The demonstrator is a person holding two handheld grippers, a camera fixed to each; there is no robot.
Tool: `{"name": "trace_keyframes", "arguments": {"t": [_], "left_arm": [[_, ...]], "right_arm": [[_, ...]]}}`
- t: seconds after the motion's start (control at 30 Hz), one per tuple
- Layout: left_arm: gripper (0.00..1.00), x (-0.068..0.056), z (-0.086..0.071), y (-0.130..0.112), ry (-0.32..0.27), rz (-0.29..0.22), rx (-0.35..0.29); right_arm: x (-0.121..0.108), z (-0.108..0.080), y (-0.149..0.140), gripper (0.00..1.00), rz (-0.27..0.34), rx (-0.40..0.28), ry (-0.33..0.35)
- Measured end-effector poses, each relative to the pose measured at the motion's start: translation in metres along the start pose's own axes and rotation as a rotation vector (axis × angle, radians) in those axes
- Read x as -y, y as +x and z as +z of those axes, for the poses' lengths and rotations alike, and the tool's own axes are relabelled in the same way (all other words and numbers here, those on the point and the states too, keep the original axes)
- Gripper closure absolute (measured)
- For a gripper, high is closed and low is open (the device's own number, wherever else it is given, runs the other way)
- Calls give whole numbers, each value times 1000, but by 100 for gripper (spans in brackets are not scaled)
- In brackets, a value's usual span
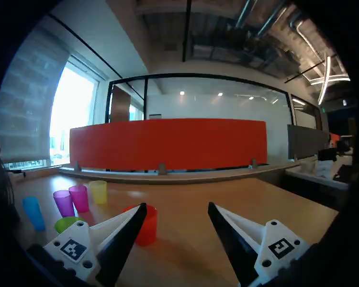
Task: Pour water
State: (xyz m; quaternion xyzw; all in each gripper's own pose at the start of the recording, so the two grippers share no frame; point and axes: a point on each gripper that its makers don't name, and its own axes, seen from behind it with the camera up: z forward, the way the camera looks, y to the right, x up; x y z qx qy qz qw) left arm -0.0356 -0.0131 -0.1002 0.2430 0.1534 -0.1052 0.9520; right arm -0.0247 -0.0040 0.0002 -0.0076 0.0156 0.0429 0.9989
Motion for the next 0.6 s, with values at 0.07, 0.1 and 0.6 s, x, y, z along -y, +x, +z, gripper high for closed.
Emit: {"name": "trace_keyframes", "arguments": {"t": [0.07, 0.1, 0.6], "left_arm": [[12, 0, 0, 0, 0, 0, 0], [12, 0, 0, 0, 0, 0, 0], [12, 0, -1, 0, 0, 0, 0]], "right_arm": [[0, 0, 0, 1, -6, 1, -3], [-1, -1, -1, 1, -10, 2, -4], [2, 0, -1, 1, -20, 5, -4]]}}
